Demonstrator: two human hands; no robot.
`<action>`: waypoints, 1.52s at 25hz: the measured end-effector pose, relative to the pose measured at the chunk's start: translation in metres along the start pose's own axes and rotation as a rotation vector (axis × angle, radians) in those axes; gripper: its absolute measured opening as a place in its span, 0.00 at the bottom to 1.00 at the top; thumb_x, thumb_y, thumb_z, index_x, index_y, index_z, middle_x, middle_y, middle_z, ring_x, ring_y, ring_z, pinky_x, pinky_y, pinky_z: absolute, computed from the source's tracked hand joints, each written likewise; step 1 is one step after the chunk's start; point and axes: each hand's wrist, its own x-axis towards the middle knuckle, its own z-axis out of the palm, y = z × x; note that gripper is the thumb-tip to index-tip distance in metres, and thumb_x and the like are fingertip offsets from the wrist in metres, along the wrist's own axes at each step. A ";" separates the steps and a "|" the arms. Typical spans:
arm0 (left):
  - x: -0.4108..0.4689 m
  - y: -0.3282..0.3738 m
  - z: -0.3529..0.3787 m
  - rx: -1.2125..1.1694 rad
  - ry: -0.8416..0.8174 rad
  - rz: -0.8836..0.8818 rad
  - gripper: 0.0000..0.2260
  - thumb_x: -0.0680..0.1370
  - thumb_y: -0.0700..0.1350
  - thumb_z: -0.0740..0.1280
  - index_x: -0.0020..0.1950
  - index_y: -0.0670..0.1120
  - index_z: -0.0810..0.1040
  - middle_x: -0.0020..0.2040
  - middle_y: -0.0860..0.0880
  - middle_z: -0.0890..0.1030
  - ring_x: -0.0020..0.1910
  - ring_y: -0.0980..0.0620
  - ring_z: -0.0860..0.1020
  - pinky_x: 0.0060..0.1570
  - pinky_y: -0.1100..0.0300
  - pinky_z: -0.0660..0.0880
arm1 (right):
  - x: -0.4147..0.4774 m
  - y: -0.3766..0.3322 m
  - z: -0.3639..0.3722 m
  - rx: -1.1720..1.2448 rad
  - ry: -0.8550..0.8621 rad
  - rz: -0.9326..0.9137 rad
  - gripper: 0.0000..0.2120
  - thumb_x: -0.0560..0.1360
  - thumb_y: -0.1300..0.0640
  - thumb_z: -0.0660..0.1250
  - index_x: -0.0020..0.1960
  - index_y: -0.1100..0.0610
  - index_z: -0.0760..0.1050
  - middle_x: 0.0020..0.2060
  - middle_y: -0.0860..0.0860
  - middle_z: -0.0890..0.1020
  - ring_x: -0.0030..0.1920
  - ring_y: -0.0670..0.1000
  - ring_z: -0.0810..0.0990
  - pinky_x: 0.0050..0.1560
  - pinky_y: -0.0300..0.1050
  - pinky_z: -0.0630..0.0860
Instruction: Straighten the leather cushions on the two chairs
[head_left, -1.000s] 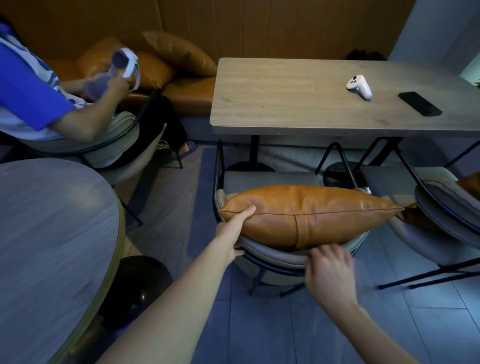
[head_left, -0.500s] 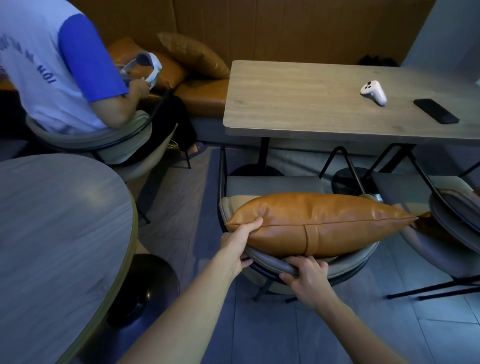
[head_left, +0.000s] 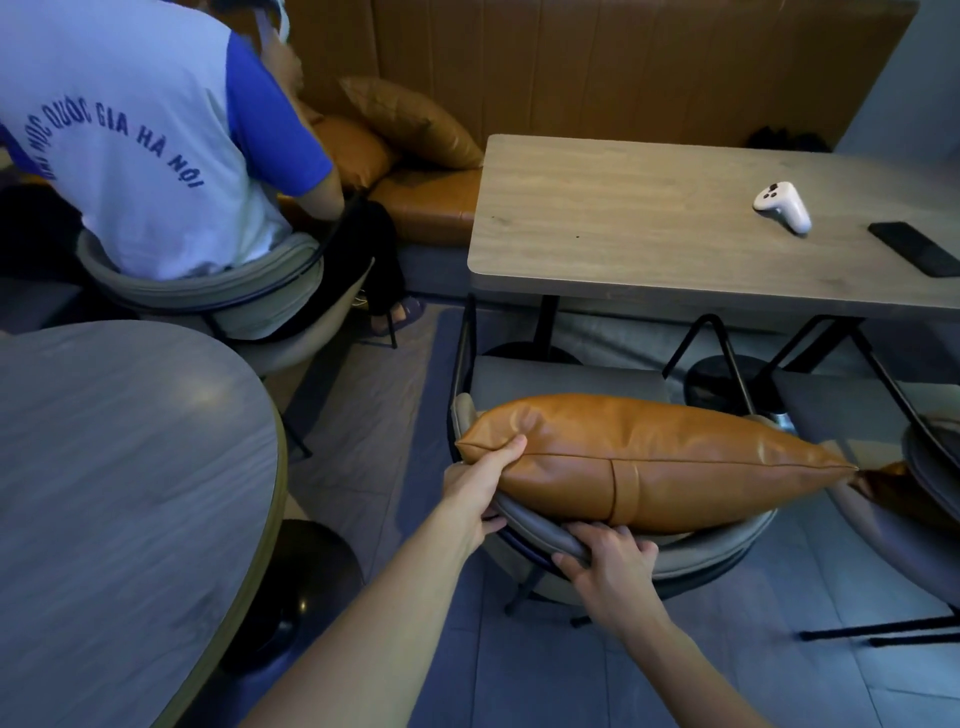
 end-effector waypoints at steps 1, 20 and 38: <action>0.004 0.006 -0.002 0.014 0.001 0.005 0.24 0.69 0.56 0.81 0.55 0.48 0.73 0.51 0.47 0.80 0.56 0.42 0.80 0.62 0.41 0.78 | 0.005 -0.003 0.002 0.009 0.017 -0.010 0.10 0.79 0.47 0.68 0.58 0.46 0.81 0.54 0.46 0.84 0.60 0.55 0.75 0.48 0.49 0.54; 0.004 0.011 -0.002 0.092 -0.040 0.020 0.40 0.68 0.60 0.80 0.73 0.45 0.69 0.67 0.44 0.77 0.64 0.41 0.77 0.56 0.41 0.80 | 0.014 0.007 -0.001 -0.057 -0.056 -0.046 0.15 0.80 0.45 0.67 0.66 0.45 0.77 0.57 0.44 0.83 0.62 0.54 0.76 0.51 0.49 0.56; -0.024 0.016 -0.007 1.490 0.062 0.332 0.15 0.76 0.59 0.64 0.46 0.48 0.74 0.46 0.50 0.79 0.47 0.48 0.78 0.40 0.54 0.72 | 0.025 -0.015 -0.066 -0.024 -0.473 -0.041 0.24 0.83 0.40 0.58 0.74 0.50 0.72 0.69 0.55 0.79 0.69 0.61 0.75 0.69 0.58 0.68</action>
